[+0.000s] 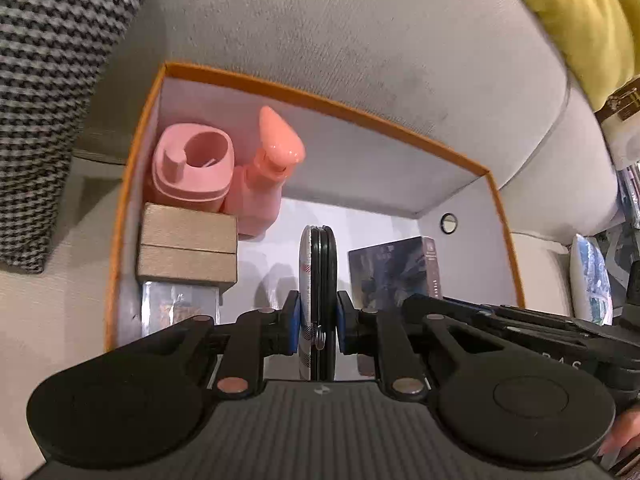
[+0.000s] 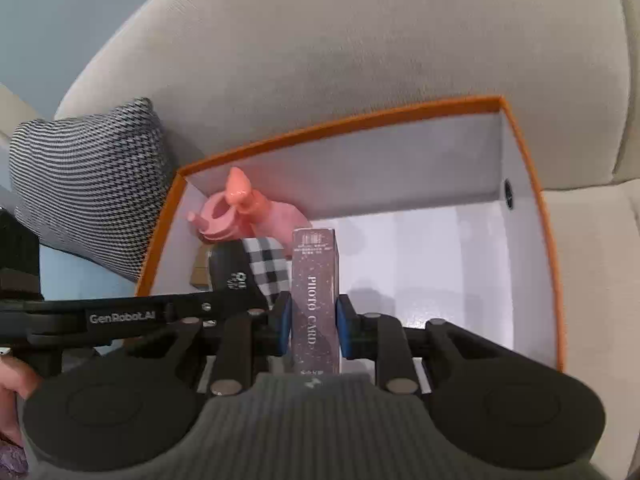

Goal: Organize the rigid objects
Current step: 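Carry the case with the left tool while the right tool carries the card box over, then lower the case into the orange box with the left tool while the right tool releases the card box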

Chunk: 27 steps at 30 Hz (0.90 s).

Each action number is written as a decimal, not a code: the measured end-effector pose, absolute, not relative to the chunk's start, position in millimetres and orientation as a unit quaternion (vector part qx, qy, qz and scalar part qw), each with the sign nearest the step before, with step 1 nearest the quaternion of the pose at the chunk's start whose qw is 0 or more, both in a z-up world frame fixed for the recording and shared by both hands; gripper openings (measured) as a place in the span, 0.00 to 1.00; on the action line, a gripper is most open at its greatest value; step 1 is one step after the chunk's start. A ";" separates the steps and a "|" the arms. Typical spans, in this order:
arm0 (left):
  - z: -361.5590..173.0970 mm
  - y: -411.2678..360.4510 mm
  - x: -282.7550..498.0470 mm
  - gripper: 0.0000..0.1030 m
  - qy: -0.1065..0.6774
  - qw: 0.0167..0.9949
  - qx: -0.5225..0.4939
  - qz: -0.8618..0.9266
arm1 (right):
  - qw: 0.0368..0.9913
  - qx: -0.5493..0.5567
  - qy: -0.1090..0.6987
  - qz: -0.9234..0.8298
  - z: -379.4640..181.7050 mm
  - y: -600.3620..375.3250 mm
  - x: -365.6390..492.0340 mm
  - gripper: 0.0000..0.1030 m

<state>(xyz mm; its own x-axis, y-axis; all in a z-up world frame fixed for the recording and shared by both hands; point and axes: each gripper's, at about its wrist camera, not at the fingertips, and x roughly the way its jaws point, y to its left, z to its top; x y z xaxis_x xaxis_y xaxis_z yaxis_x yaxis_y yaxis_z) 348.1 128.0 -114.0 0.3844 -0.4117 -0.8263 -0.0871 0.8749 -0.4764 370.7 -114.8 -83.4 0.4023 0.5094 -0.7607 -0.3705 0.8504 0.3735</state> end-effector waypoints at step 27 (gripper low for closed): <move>-122.3 81.3 417.1 0.18 0.552 0.809 -0.170 -0.110 | 0.848 0.035 0.476 0.232 -98.3 -115.6 414.2 0.23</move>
<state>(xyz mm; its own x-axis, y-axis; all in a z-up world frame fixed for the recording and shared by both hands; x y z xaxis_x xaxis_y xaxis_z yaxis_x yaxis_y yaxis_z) 417.1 81.3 -122.3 0.3664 -0.3652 -0.8558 -0.0102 0.9181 -0.3962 414.2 -115.6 -98.3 0.4399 0.4266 -0.7903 -0.3604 0.8899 0.2797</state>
